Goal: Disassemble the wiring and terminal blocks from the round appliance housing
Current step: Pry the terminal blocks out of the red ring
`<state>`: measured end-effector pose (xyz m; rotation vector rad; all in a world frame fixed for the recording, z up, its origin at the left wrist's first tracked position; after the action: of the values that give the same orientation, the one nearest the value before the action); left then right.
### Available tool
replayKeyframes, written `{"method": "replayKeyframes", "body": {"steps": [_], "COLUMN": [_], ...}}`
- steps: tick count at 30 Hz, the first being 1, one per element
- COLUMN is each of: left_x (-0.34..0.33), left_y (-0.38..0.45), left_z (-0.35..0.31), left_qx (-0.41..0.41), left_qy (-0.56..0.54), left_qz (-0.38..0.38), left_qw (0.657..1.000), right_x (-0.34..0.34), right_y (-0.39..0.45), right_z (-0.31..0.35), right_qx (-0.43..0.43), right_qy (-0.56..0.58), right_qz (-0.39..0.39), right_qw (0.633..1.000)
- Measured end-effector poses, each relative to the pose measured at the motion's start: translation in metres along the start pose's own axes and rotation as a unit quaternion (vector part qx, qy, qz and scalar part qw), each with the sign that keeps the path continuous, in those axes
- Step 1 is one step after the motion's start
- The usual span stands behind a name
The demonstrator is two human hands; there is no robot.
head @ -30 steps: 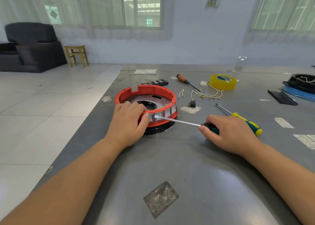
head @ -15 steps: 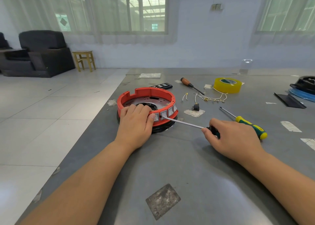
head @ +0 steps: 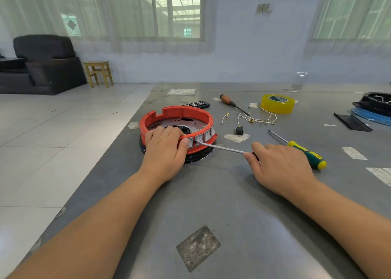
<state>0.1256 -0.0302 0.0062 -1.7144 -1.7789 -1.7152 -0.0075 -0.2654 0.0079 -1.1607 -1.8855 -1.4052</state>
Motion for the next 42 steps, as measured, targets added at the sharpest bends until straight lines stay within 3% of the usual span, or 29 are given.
{"method": "replayKeyframes", "body": {"steps": [13, 22, 29, 42], "left_x": [0.008, 0.014, 0.014, 0.017], "left_y": [-0.004, -0.012, -0.013, -0.016], "left_z": [0.005, 0.007, 0.004, 0.002], "left_qx": [-0.020, -0.028, -0.040, -0.046], "left_qy": [-0.053, -0.060, -0.073, -0.090], "left_qz": [0.020, 0.043, 0.059, 0.047], "left_qw": [0.998, 0.997, 0.995, 0.994], "right_x": [-0.019, -0.029, -0.024, -0.036], "right_y": [0.045, 0.051, 0.058, 0.063], "right_z": [-0.007, -0.004, -0.005, -0.008], "right_qx": [-0.059, -0.060, -0.052, -0.044], "right_qy": [-0.049, -0.005, 0.008, 0.029], "right_qz": [0.051, 0.036, -0.032, -0.014], "right_qw": [0.996, 0.998, 0.998, 0.999]}}
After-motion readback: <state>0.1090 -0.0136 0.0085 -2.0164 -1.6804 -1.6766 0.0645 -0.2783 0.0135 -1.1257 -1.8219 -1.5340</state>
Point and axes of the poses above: each hand's wrist, its own y-axis towards the middle knuckle, its own x-axis out of the back of the hand, z = x × y, the point moved 6 cm from there along y, towards the middle knuckle, and after that the axes turned 9 degrees about x, right-handed, at the moved point
